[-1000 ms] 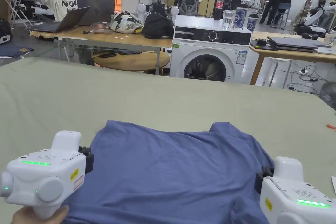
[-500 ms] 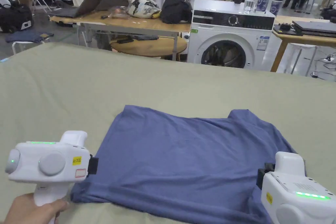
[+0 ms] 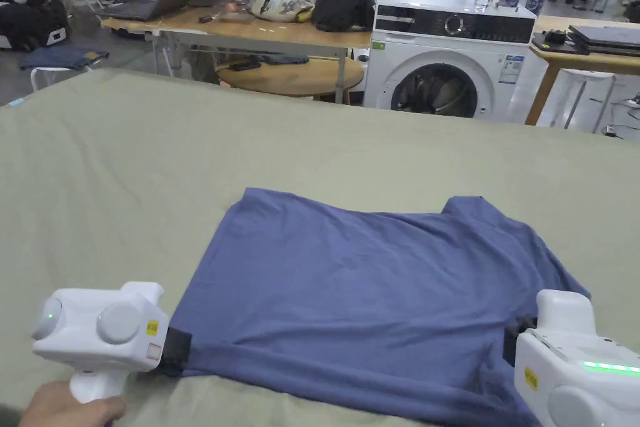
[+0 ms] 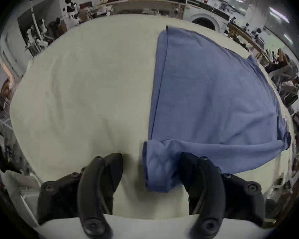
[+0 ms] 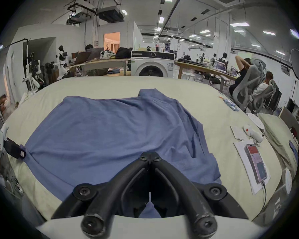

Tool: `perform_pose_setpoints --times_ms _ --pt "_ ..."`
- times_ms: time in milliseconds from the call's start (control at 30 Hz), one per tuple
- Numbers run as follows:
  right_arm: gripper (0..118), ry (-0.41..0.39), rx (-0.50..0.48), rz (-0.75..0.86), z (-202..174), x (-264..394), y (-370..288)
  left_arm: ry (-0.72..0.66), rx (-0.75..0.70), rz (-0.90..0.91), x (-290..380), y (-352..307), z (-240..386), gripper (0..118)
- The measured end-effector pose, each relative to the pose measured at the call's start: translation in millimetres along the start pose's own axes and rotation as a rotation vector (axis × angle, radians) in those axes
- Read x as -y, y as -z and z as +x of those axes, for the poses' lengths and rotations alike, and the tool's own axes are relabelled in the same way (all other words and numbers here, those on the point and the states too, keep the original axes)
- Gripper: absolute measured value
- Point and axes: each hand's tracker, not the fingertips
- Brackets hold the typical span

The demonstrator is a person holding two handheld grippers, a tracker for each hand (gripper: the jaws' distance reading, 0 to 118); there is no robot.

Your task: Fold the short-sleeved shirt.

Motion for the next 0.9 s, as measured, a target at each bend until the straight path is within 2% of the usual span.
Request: perform_pose_setpoints --times_ms 33,67,100,133,167,267,300,600,700,733,767,800,833,900 --pt "0 0.004 0.004 -0.006 4.9 0.2 -1.7 0.055 0.010 0.016 3.2 -3.0 6.7 41" --pt "0 0.007 0.014 -0.027 10.4 -0.3 -2.8 0.085 0.036 0.029 6.2 -5.0 11.8 18" --pt "0 0.010 0.022 -0.045 15.8 0.0 -3.2 0.086 0.059 0.031 7.1 -5.5 14.0 5" --pt "0 0.011 0.029 -0.066 21.5 0.2 -3.7 0.075 0.062 0.024 6.5 -5.1 13.8 3" --pt "9 0.012 0.035 -0.089 27.7 0.0 -4.6 0.069 0.079 0.013 5.7 -3.7 15.0 2" --pt "54 0.027 0.018 -0.161 47.6 1.0 -8.5 0.081 0.069 0.012 5.2 -2.1 12.9 2" --pt "58 0.036 0.022 -0.181 54.5 2.8 -9.9 0.075 0.076 0.012 5.0 -3.7 10.4 2" --pt "58 0.024 0.031 -0.416 83.6 56.4 6.4 0.061 0.102 0.025 6.2 -12.2 4.1 2" --pt "52 0.041 0.018 -0.399 86.2 63.8 13.8 0.060 0.103 0.024 10.2 -15.2 7.1 2" --pt "43 0.025 0.019 -0.396 85.0 61.5 12.8 0.060 0.104 0.024 10.9 -15.0 7.2 2" --pt "11 0.012 0.004 -0.388 79.8 57.0 8.5 0.058 0.105 0.025 11.6 -15.8 7.1 2" --pt "5 0.018 -0.023 -0.372 80.2 54.3 7.2 0.058 0.108 0.026 10.4 -15.5 5.2 2" --pt "5 0.039 -0.017 -0.374 80.0 53.8 5.7 0.064 0.110 0.029 10.1 -16.9 4.5 2" --pt "5 0.014 -0.020 -0.378 78.7 50.2 1.2 0.077 0.115 0.044 10.3 -24.2 3.7 2"
